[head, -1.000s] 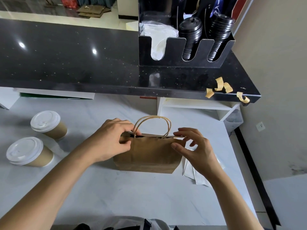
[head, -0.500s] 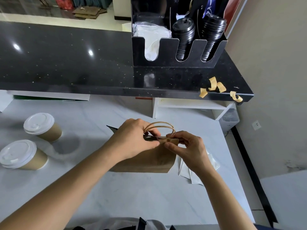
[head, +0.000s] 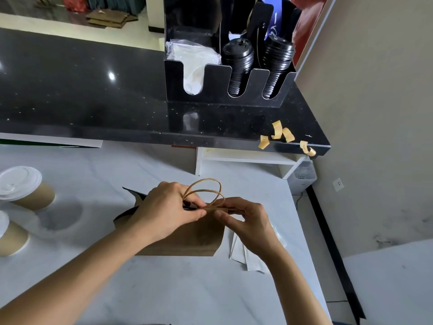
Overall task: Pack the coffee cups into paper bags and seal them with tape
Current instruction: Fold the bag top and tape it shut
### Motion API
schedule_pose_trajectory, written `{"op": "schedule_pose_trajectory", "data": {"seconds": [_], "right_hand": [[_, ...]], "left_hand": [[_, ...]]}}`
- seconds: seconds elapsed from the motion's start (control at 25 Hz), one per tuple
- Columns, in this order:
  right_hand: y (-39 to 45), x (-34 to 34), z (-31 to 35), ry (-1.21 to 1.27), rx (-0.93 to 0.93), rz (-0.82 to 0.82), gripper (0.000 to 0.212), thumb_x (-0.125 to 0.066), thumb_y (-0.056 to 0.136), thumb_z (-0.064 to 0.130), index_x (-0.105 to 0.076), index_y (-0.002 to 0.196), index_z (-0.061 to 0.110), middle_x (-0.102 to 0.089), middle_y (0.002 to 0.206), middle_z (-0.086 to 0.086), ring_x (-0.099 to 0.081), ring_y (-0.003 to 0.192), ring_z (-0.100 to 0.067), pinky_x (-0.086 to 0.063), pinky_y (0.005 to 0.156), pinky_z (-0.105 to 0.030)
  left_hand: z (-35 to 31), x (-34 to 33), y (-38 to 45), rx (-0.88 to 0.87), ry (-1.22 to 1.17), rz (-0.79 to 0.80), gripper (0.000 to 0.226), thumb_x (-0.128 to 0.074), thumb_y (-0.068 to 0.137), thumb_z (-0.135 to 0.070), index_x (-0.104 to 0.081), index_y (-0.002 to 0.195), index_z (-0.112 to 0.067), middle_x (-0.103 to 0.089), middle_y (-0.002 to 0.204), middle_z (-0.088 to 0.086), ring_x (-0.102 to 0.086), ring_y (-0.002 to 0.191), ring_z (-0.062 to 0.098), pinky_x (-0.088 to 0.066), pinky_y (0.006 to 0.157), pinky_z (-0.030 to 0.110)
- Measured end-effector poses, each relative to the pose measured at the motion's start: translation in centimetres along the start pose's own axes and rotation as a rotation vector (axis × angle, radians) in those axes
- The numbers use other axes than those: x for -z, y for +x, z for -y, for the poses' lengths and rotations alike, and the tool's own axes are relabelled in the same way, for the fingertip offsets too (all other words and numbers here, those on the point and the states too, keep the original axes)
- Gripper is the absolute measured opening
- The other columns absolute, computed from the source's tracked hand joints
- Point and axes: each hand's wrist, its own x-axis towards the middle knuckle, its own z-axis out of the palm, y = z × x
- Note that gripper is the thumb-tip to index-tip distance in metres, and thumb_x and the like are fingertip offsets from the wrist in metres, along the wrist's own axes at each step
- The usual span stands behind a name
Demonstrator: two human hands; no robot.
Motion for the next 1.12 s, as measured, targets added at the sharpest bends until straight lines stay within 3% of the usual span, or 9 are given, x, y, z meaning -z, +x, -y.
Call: {"op": "schedule_pose_trajectory", "data": {"seconds": [0.16,0.32,0.4,0.48,0.52,0.64,0.72,0.92,1.12], "right_hand": [[0.8,0.8,0.9,-0.034,-0.01,0.01,0.011,-0.077,0.091,0.025,-0.08,0.102,0.022,-0.077,0.1,0.013,-0.072,0.097,-0.011,-0.057,0.091,-0.036],[3.8,4.0,2.3,-0.148,0.049,-0.341,0.009,-0.072,0.095,0.021,-0.073,0.101,0.028,-0.076,0.091,0.01,-0.073,0.081,-0.01,-0.062,0.079,-0.034],[5.7,6.1,3.0,-0.28,0.045,-0.527,0.012,-0.07,0.095,0.02,-0.069,0.105,0.027,-0.072,0.089,0.01,-0.069,0.076,-0.005,-0.056,0.071,-0.021],[7.5,7.8,3.6,-0.416,0.041,-0.566,0.019,-0.066,0.096,0.017,-0.066,0.113,0.024,-0.069,0.096,0.008,-0.066,0.078,-0.005,-0.042,0.065,-0.007],[8.3,8.5,3.7,-0.494,0.028,-0.542,0.024,-0.065,0.096,0.015,-0.065,0.118,0.021,-0.067,0.103,0.004,-0.064,0.081,-0.009,-0.039,0.065,-0.007],[10.2,9.5,3.8,-0.749,-0.025,-0.424,0.03,-0.066,0.094,0.009,-0.068,0.124,0.015,-0.06,0.115,-0.009,-0.061,0.09,-0.024,-0.039,0.071,-0.029],[11.0,9.7,3.8,-0.823,-0.019,-0.38,0.024,-0.07,0.092,0.006,-0.072,0.115,0.012,-0.059,0.113,-0.012,-0.061,0.089,-0.03,-0.037,0.066,-0.031],[11.9,9.9,4.5,-0.802,0.055,-0.429,0.008,-0.073,0.092,0.016,-0.073,0.1,0.014,-0.068,0.103,-0.007,-0.062,0.086,-0.026,-0.041,0.066,-0.033],[12.6,10.6,4.7,-0.67,0.007,-0.448,0.006,-0.074,0.089,0.023,-0.069,0.088,0.027,-0.072,0.084,0.008,-0.068,0.078,-0.022,-0.059,0.074,-0.046]], "left_hand": [[0.3,0.0,0.0,0.023,-0.033,-0.005,0.013,-0.089,0.074,-0.035,-0.081,0.083,-0.042,-0.068,0.075,-0.031,-0.065,0.081,-0.002,-0.053,0.075,0.025],[0.4,-0.1,-0.2,0.031,-0.051,0.008,0.011,-0.088,0.074,-0.037,-0.081,0.082,-0.041,-0.063,0.075,-0.043,-0.062,0.084,-0.009,-0.051,0.074,0.019],[0.4,-0.1,-0.2,0.031,-0.047,0.014,0.011,-0.088,0.075,-0.037,-0.081,0.083,-0.04,-0.06,0.076,-0.047,-0.061,0.087,-0.012,-0.048,0.073,0.014],[0.4,-0.1,-0.3,0.03,-0.044,0.021,0.01,-0.087,0.076,-0.038,-0.081,0.083,-0.04,-0.06,0.078,-0.048,-0.06,0.088,-0.013,-0.044,0.072,0.009],[0.4,-0.1,-0.3,0.029,-0.045,0.027,0.01,-0.087,0.076,-0.038,-0.081,0.083,-0.04,-0.061,0.079,-0.047,-0.06,0.088,-0.013,-0.042,0.071,0.007],[0.4,0.0,-0.4,0.023,-0.055,0.03,0.01,-0.086,0.076,-0.039,-0.081,0.084,-0.041,-0.066,0.08,-0.04,-0.062,0.087,-0.011,-0.046,0.074,0.011],[0.5,-0.1,-0.6,0.031,-0.066,0.029,0.011,-0.087,0.076,-0.039,-0.081,0.084,-0.042,-0.067,0.081,-0.038,-0.062,0.088,-0.01,-0.048,0.076,0.014],[0.4,0.0,-0.6,0.033,-0.06,0.031,0.011,-0.086,0.076,-0.039,-0.081,0.086,-0.042,-0.062,0.082,-0.045,-0.06,0.091,-0.011,-0.046,0.076,0.013],[0.6,-0.1,-0.5,0.037,-0.059,0.029,0.011,-0.085,0.076,-0.041,-0.08,0.086,-0.044,-0.065,0.082,-0.04,-0.061,0.091,-0.008,-0.046,0.075,0.013]]}}
